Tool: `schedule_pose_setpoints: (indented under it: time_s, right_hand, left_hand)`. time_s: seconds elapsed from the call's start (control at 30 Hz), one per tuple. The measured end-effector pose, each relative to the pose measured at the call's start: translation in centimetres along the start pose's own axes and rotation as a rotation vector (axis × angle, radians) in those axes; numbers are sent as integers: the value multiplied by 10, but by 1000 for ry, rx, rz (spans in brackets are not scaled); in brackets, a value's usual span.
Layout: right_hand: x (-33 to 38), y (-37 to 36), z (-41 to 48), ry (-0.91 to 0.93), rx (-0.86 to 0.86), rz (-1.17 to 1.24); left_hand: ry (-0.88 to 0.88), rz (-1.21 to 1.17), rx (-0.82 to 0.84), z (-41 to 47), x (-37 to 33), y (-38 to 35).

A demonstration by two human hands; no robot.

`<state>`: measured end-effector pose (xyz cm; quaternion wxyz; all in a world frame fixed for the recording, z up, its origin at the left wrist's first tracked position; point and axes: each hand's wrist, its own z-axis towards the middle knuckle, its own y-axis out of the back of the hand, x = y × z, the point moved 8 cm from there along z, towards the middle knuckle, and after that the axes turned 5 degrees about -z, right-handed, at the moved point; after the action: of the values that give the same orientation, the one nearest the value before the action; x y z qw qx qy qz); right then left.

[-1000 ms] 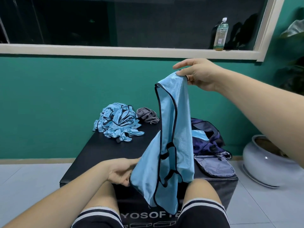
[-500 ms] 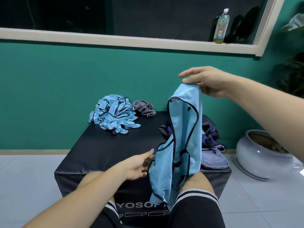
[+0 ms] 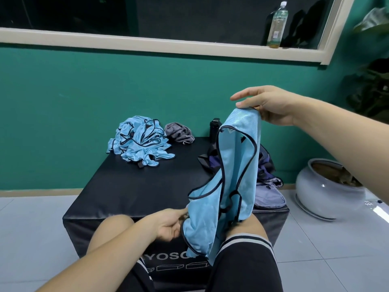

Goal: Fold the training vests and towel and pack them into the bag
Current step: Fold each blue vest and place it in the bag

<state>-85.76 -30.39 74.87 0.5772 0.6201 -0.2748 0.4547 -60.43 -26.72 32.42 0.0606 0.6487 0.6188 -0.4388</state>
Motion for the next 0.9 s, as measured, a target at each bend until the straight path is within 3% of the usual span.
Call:
schedule_pose_setpoints:
  time_s: [0.1,0.43,0.9]
  right_hand:
    - [1,1,-4,-1,1,-20]
    - [2,12,-12,-10,-34,7]
    - [17,-1,-5,26,-21,21]
  left_hand:
    - [49,16,66,3,14,-19]
    - [-148,-53,182,-39,-22,-55]
    - [-478,-257,138,-142,-104,4]
